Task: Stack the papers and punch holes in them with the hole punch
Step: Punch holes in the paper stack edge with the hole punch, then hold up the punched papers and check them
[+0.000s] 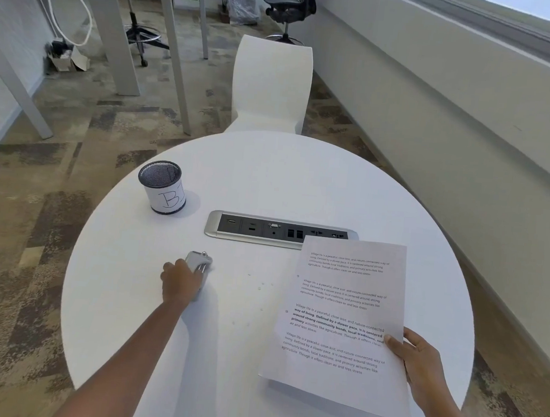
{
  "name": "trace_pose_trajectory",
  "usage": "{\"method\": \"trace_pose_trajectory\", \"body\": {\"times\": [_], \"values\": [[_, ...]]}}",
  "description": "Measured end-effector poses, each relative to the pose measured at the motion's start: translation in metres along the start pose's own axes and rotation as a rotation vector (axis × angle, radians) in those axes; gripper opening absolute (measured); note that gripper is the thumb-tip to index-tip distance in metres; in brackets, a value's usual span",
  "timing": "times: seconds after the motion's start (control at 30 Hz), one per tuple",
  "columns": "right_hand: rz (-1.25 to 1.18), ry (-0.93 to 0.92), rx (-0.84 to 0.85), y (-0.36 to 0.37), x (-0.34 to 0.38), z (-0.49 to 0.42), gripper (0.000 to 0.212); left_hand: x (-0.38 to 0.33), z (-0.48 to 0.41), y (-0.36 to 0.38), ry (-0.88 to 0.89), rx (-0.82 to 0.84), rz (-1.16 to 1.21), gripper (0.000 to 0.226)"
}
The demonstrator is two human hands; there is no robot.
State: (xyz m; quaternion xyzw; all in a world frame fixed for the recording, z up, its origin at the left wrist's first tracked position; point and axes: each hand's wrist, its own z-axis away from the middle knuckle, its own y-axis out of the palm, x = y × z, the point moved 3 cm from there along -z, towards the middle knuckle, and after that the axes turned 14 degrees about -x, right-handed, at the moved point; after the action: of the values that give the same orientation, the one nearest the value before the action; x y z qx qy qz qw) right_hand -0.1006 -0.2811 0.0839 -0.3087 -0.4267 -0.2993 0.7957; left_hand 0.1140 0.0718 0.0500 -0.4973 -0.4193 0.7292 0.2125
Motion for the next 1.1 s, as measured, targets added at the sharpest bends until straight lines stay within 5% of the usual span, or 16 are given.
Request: {"method": "trace_pose_trajectory", "body": {"times": [0.33, 0.5, 0.6, 0.77, 1.0, 1.1], "values": [[-0.011, -0.022, -0.002, -0.008, -0.009, 0.009, 0.022, -0.002, 0.007, -0.01, 0.011, -0.073, 0.007, 0.043], [-0.042, -0.02, 0.008, -0.014, -0.015, 0.015, 0.019, -0.021, 0.043, -0.013, 0.482, -0.276, 0.218, 0.04], [-0.062, 0.0, 0.023, -0.016, -0.02, 0.022, 0.019, -0.026, 0.084, 0.003, 0.575, 0.013, 0.402, 0.031], [-0.055, 0.013, 0.047, -0.019, -0.028, 0.035, 0.022, -0.027, 0.138, 0.04, 0.167, 0.707, 0.475, 0.023], [-0.081, -0.076, -0.014, -0.026, -0.018, 0.044, 0.023, -0.04, 0.146, 0.048, 0.363, 0.652, 0.464, 0.011], [-0.152, -0.157, -0.001, -0.027, -0.004, 0.047, 0.063, -0.065, 0.153, 0.029, 0.484, 0.488, 0.504, 0.016]]}}
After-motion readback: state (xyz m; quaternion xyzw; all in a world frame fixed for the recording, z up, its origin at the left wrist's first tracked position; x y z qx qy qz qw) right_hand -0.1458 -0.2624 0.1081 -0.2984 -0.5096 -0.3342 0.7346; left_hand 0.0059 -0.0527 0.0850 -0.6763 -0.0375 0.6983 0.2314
